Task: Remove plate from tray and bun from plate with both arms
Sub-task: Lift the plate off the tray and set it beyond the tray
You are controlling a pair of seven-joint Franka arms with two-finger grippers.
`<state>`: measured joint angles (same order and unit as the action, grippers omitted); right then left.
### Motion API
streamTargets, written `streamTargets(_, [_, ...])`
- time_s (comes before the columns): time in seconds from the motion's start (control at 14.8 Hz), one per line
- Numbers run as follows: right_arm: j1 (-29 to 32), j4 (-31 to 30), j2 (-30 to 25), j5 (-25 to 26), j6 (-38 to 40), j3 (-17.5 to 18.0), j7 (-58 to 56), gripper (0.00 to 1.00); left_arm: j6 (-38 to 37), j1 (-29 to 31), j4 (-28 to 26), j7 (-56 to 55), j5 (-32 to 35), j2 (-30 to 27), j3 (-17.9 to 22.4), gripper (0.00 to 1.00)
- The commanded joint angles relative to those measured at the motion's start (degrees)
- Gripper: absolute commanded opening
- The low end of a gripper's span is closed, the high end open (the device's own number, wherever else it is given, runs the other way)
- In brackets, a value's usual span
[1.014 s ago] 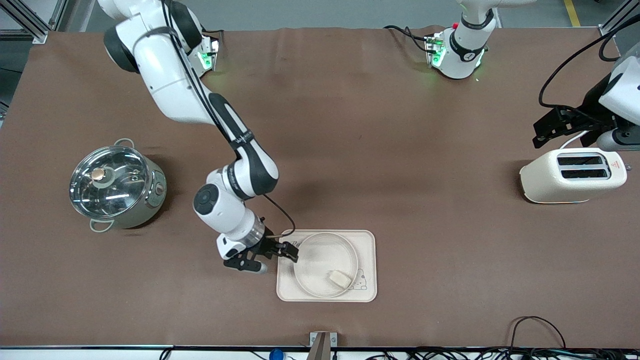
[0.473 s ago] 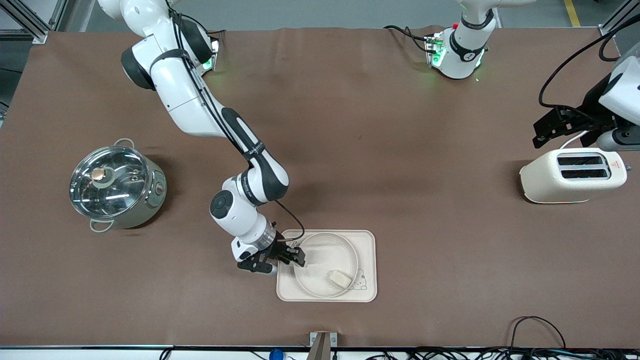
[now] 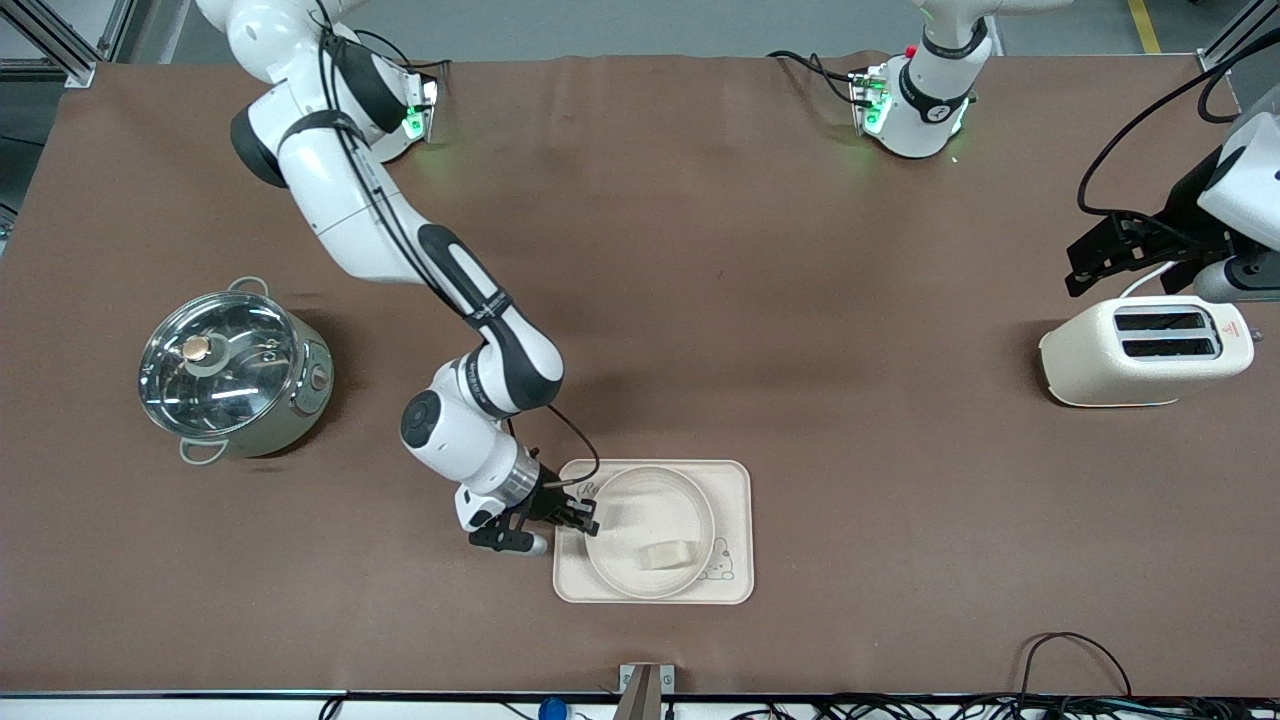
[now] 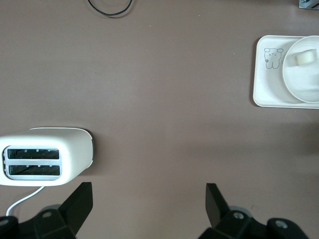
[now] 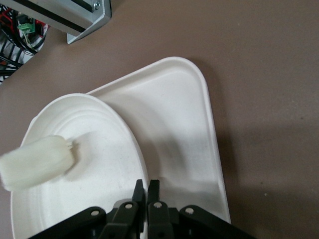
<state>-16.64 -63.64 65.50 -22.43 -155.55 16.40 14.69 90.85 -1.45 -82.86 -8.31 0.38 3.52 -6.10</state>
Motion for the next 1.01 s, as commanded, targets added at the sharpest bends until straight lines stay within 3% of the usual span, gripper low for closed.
streamTargets(0.0, [10.62,-17.25,-6.69,-0.68,-8.06,13.43,-5.87,0.00,-0.67,-0.04,0.86,0.40,0.41,0.26,0.04,1.00])
streamTargets(0.2, [18.64,-31.06,-10.90,-0.68,-12.41,21.20,-12.22,0.00,-0.67,-0.04,0.86,0.40,0.41,0.17,0.04,1.00])
streamTargets(0.54, [18.31,-44.09,-20.13,-0.51,-12.23,21.39,-12.23,0.00,-0.67,-0.04,0.86,0.40,0.41,0.17,0.04,1.00])
streamTargets(0.74, [16.21,-47.00,-21.20,0.02,-12.58,20.61,-13.37,0.00,-0.67,-0.04,0.86,0.40,0.32,0.17,0.04,1.00])
streamTargets(0.95, [13.22,-47.27,-21.20,0.11,-12.76,17.36,-13.37,0.00,-0.67,-0.13,0.86,0.40,0.32,0.17,0.04,1.00])
